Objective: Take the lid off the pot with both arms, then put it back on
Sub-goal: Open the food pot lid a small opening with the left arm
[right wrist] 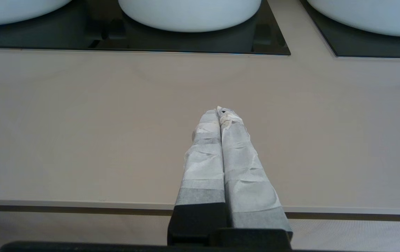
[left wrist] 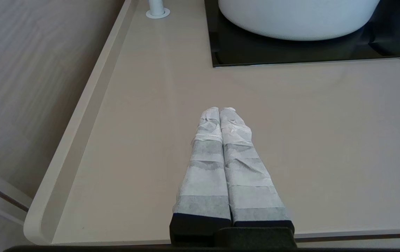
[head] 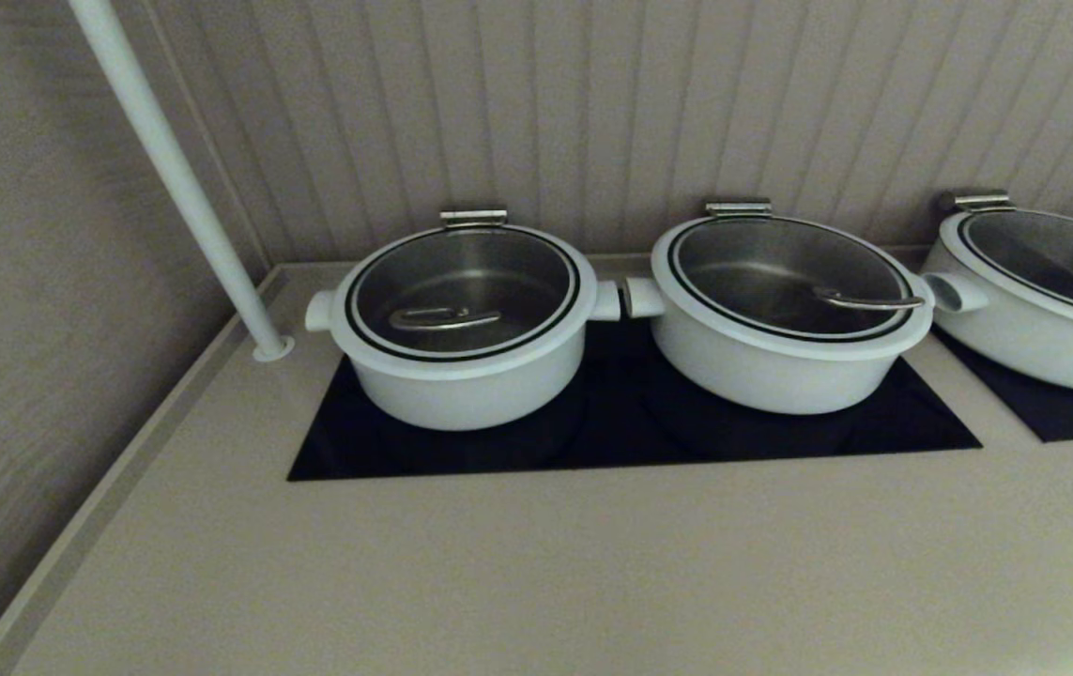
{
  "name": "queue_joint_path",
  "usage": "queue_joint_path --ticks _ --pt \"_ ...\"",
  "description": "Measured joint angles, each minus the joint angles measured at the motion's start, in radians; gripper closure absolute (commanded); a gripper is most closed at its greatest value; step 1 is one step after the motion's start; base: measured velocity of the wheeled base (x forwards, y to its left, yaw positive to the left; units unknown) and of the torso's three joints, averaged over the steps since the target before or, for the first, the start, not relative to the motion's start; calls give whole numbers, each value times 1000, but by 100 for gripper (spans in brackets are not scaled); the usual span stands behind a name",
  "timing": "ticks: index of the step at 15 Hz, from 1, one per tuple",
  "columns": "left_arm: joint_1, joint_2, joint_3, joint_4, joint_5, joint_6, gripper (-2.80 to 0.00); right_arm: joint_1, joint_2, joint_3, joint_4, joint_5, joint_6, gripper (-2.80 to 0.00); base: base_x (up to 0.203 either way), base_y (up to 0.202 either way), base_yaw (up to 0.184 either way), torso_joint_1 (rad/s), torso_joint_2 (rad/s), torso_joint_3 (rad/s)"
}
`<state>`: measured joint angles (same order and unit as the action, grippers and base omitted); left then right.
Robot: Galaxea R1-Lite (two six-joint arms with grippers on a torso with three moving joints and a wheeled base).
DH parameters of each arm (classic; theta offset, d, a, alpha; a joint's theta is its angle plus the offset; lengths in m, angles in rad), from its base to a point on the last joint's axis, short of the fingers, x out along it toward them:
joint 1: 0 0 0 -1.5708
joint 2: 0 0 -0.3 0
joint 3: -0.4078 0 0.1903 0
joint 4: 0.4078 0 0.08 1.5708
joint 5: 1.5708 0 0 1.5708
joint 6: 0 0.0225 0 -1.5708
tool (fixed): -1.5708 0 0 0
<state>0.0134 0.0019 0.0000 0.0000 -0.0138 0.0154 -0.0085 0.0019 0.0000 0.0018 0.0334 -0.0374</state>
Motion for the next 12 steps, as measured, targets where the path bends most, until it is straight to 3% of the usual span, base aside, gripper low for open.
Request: queue_joint_path --ticks 12 --pt "0 0 0 0 0 3 0 0 0 0 0 0 0 0 0 0 0 0 0 0"
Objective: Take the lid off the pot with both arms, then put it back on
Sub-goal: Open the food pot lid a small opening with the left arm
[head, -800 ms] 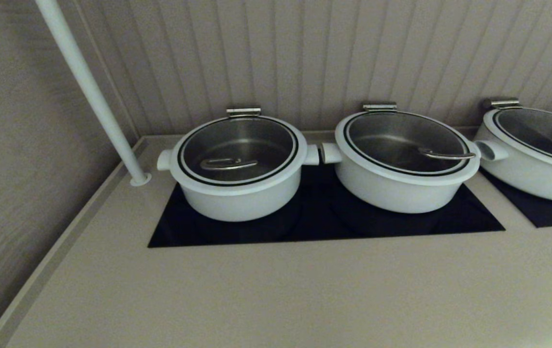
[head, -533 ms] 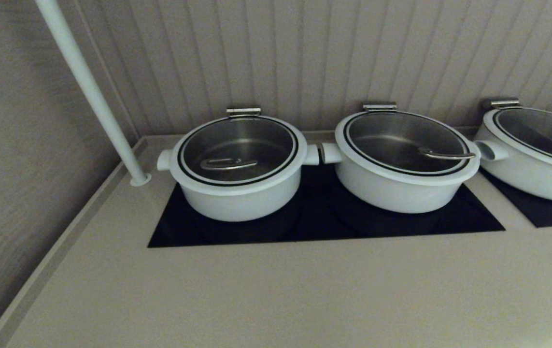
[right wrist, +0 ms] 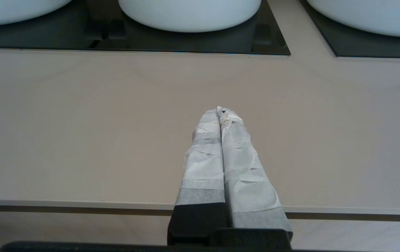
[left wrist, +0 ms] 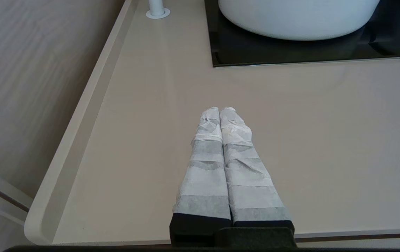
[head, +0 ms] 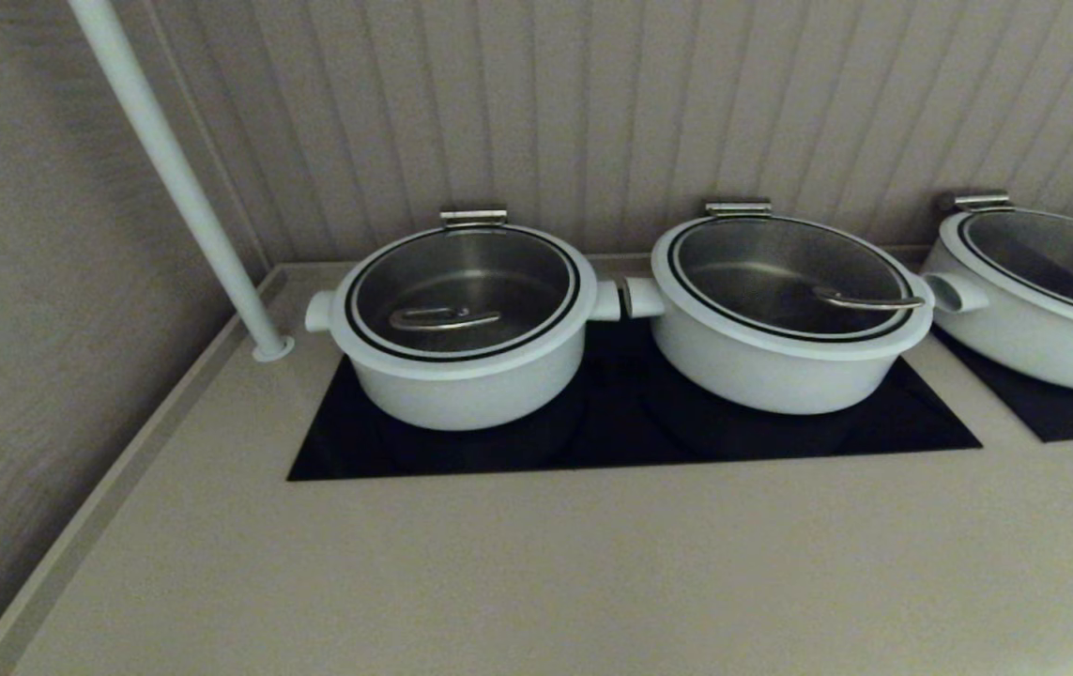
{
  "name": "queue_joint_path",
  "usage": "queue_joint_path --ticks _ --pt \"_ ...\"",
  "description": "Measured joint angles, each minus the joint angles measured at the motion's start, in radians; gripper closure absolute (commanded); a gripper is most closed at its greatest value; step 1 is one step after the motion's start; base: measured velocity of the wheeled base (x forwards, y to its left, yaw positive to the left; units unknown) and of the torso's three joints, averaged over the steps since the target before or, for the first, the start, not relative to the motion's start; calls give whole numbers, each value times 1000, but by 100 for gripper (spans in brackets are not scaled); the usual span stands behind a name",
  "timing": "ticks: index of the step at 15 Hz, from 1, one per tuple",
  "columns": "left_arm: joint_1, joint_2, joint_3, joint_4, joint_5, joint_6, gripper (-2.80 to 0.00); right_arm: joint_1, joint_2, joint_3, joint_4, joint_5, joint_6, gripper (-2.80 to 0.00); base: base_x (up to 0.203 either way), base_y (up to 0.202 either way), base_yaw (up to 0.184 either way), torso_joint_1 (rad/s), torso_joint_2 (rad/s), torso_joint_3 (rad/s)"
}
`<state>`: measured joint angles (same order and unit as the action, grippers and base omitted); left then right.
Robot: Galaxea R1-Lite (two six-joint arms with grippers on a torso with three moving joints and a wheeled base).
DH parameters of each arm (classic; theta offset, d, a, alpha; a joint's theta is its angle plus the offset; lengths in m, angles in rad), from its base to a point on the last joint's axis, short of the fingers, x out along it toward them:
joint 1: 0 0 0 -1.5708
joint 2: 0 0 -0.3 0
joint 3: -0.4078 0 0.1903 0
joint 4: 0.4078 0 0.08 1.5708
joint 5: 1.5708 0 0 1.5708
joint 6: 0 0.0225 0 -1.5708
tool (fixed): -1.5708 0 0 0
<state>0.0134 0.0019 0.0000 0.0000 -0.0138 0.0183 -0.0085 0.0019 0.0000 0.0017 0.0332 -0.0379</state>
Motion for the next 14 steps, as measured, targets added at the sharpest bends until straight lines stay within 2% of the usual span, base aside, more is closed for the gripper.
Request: queue_joint_path --ticks 4,7,9,11,14 --pt "-8 0 0 0 -5 26 0 0 0 0 0 0 0 0 0 0 0 0 0 0" --pt "-9 0 -2 -2 -25 101 0 0 0 0 0 0 0 0 0 0 0 0 0 0" --pt "-9 2 -56 12 -71 109 0 0 0 0 0 0 0 0 0 0 0 0 0 0" --pt "-8 33 -142 39 -151 112 0 0 0 0 0 0 0 0 0 0 0 0 0 0" --pt "-8 155 -294 51 -214 111 0 0 0 0 0 -1 0 0 0 0 0 0 0 0"
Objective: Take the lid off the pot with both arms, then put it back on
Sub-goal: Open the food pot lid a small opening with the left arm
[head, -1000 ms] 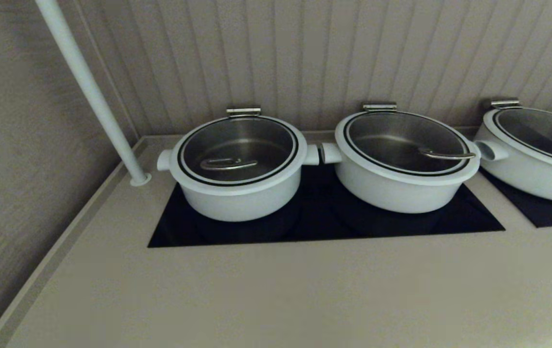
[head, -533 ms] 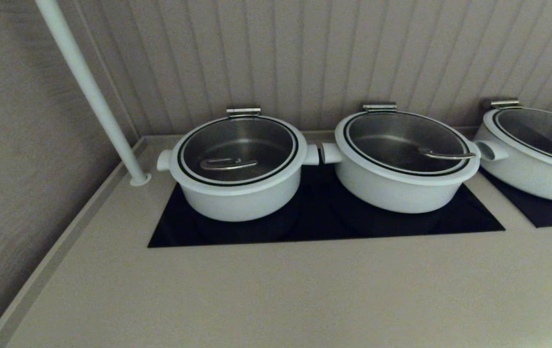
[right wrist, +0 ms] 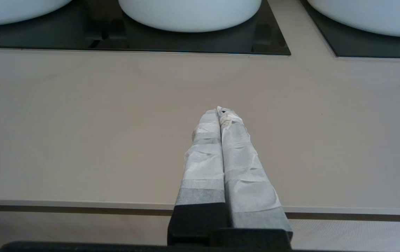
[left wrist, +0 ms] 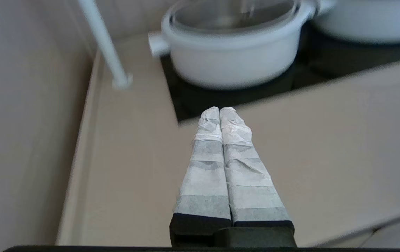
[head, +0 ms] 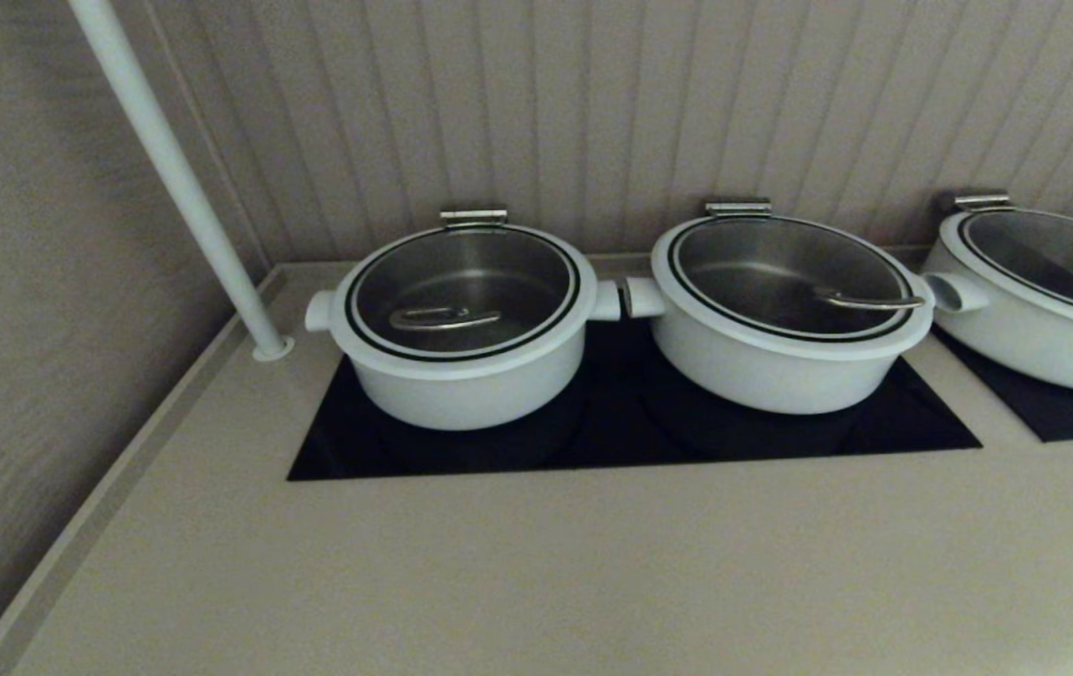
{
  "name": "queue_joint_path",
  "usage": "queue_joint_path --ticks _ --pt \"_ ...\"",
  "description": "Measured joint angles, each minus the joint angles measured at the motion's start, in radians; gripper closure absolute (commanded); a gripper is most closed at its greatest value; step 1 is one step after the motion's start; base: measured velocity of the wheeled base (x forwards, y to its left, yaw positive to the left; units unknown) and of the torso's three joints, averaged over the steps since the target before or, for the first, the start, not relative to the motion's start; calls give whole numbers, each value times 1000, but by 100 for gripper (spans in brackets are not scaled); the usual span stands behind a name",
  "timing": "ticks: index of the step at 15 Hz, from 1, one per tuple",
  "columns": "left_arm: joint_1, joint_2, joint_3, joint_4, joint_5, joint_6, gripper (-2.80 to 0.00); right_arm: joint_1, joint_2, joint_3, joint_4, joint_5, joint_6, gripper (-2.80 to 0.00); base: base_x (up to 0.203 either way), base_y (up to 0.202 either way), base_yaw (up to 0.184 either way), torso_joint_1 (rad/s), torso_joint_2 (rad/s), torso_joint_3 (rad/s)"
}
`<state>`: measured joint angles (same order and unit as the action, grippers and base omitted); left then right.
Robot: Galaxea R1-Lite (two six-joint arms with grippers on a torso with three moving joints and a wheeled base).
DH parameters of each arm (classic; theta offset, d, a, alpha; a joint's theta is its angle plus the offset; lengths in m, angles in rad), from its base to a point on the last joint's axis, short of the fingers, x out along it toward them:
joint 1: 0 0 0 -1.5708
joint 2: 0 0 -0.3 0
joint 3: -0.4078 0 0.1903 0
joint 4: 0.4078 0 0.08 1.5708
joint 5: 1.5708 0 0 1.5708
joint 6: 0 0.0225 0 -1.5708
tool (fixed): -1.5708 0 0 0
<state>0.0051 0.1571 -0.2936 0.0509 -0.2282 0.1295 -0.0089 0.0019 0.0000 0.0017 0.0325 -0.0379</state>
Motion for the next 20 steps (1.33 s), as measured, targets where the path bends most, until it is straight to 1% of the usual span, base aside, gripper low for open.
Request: queue_joint_path --ticks 2,4,6,9,11,12,15,17,19,20 --pt "0 91 -98 2 -53 -4 0 0 0 0 0 0 0 0 0 0 0 0 0 0" --pt "-1 174 -169 4 -141 -4 0 0 0 0 0 0 0 0 0 0 0 0 0 0" --pt "-1 247 -222 5 -215 -2 0 0 0 0 0 0 0 0 0 0 0 0 0 0" --pt "-3 354 -278 6 -285 -1 0 0 0 0 0 0 0 0 0 0 0 0 0 0" --pt "-19 426 -293 5 -309 1 0 0 0 0 0 0 0 0 0 0 0 0 0 0" --pt "-44 459 -297 2 -312 1 0 0 0 0 0 0 0 0 0 0 0 0 0 0" --pt "-161 556 -313 1 -314 3 0 0 0 0 0 0 0 0 0 0 0 0 0 0" --pt "-237 631 -335 0 -309 18 0 0 0 0 0 0 0 0 0 0 0 0 0 0" --pt "-277 710 -360 -22 -306 45 0 0 0 0 0 0 0 0 0 0 0 0 0 0" --pt "-294 759 -371 -50 -306 54 0 0 0 0 0 1 0 0 0 0 0 0 0 0"
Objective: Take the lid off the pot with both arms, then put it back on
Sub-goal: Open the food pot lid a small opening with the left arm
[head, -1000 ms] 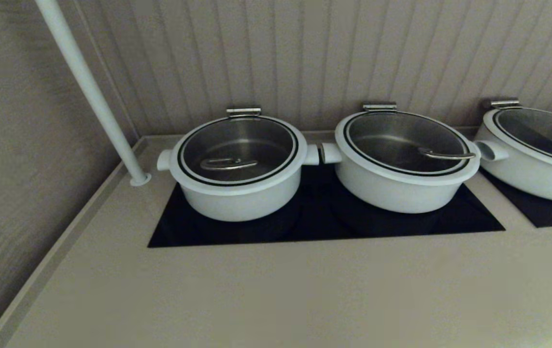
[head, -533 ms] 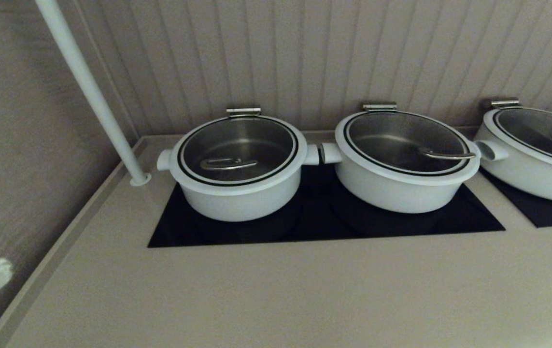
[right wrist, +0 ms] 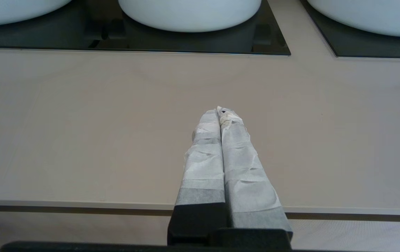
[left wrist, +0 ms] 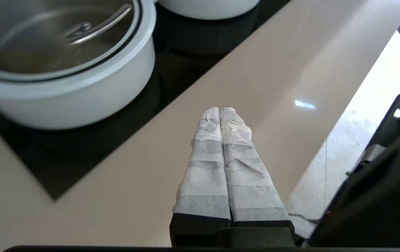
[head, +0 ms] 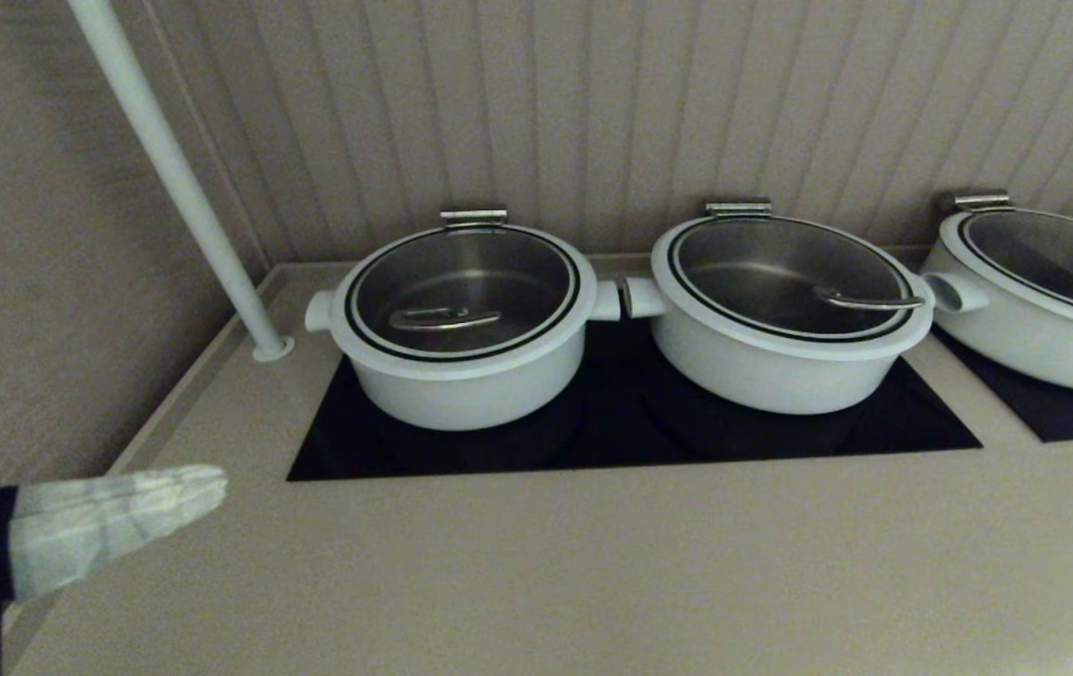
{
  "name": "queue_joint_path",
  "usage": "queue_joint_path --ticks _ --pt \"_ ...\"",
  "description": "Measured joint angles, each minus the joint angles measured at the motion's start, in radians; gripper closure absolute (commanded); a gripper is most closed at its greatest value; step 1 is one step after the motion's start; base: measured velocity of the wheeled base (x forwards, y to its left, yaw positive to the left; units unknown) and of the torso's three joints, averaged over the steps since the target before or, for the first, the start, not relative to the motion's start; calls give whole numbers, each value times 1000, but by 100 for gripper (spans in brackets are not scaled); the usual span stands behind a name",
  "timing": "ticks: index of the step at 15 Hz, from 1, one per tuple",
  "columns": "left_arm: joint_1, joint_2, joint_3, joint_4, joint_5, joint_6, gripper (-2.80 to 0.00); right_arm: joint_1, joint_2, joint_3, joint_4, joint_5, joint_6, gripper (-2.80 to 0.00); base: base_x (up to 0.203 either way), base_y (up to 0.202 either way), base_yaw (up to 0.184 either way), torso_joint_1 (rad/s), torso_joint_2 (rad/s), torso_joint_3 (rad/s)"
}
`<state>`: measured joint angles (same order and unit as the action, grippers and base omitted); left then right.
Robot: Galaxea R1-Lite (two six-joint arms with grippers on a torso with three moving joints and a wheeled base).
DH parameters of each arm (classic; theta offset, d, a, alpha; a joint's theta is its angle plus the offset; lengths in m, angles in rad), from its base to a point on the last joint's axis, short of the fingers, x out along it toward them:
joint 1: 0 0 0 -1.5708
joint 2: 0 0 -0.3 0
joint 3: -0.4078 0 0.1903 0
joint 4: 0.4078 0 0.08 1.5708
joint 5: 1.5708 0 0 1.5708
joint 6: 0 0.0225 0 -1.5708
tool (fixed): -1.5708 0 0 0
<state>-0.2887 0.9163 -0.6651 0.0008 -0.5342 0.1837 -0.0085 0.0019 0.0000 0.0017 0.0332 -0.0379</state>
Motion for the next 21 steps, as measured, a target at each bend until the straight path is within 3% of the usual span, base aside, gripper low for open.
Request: queue_joint_path --ticks 3,9,14,21 --pt "-48 141 -42 -93 18 10 0 0 0 0 0 0 0 0 0 0 0 0 0 0" --pt "-74 328 -96 -128 97 25 0 0 0 0 0 -1 1 0 0 0 0 0 0 0" --pt "-74 457 -92 -322 208 16 0 0 0 0 0 -1 0 0 0 0 0 0 0 0" --pt "-75 559 -107 -336 238 9 0 0 0 0 0 0 0 0 0 0 0 0 0 0"
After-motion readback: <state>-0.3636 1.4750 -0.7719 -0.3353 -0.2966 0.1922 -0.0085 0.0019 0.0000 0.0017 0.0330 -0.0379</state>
